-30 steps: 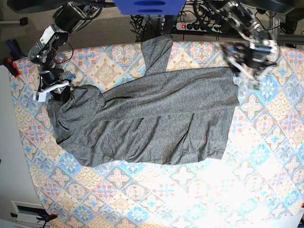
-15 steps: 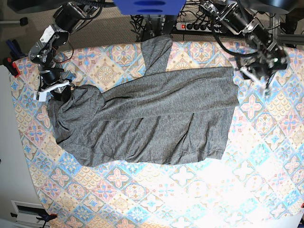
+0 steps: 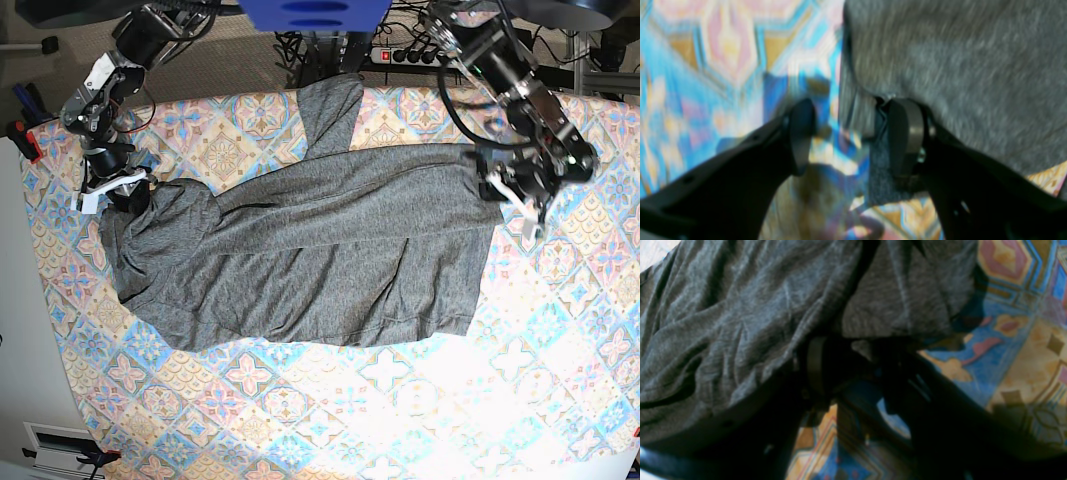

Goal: Layout the t-shirt on the table in an organized manner, then fold the t-shirt properly
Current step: 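Grasp the shirt edges again with both grippers, then pull the grasped edges apart with both grippers, straightening the shirt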

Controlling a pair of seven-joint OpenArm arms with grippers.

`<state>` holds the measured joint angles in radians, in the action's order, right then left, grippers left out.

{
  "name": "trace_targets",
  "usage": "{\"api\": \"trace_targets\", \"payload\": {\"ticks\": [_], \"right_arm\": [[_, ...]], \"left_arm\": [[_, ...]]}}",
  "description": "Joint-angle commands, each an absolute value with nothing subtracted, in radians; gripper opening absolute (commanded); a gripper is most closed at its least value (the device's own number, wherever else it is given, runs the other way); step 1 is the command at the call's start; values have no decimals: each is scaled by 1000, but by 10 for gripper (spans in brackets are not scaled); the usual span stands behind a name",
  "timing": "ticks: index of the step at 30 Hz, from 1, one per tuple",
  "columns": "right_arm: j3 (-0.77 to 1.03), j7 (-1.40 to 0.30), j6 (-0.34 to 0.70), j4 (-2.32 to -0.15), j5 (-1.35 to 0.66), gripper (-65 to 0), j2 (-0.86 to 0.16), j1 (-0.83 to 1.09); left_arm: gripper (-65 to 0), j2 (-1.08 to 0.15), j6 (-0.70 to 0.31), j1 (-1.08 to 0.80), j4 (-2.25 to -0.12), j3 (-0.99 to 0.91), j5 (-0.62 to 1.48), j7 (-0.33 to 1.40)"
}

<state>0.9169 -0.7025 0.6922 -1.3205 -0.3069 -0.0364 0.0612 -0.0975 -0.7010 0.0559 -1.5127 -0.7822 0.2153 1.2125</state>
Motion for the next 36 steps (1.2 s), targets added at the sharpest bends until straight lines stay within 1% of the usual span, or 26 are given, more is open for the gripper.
{"api": "trace_targets", "payload": {"ticks": [1,5,7,8,9,10,11,14,15,19,24,31,36], "right_arm": [[917,-700,698,-1336,-311,-421,-47,54],[917,-700,698,-1336,-311,-422,-47,54],[917,-700,698,-1336,-311,-422,-47,54],[915,-700,698,-1336,-311,-424,-47,54],[915,-700,698,-1336,-311,-434,-47,54],[915,-700,698,-1336,-309,-455,-47,54],[915,-700,698,-1336,-309,-490,-48,54],[915,-700,698,-1336,-309,-623,-50,54],[915,-700,698,-1336,-309,-650,-50,56],[915,-700,698,-1337,-309,-650,-51,56],[923,-760,698,-1348,-309,-650,-53,56],[1012,-765,698,-1531,-309,-650,-48,97],[1053,-766,698,-1572,-309,-650,-48,108]], "left_arm": [[-299,-101,-698,79,-1488,-763,206,1222],[-305,-96,-698,93,-1461,-697,206,1225],[-307,-73,-698,88,-1461,-659,206,1225],[-319,-64,-698,74,-1461,-644,206,1224],[-347,-61,-698,67,-1461,-624,206,1222],[-388,-58,-698,64,-1461,-602,206,1222],[-440,-53,-698,62,-1461,-587,206,1222],[-630,-47,-698,33,-1461,-559,206,1224],[-650,-45,-698,31,-1461,-559,206,1227],[-650,-36,-698,1,-1461,-562,205,1230],[-650,-42,-698,-71,-1465,-564,206,1230],[-650,-62,-698,-213,-1662,-608,208,1230],[-650,-73,-698,-251,-1692,-665,206,1230]]}}
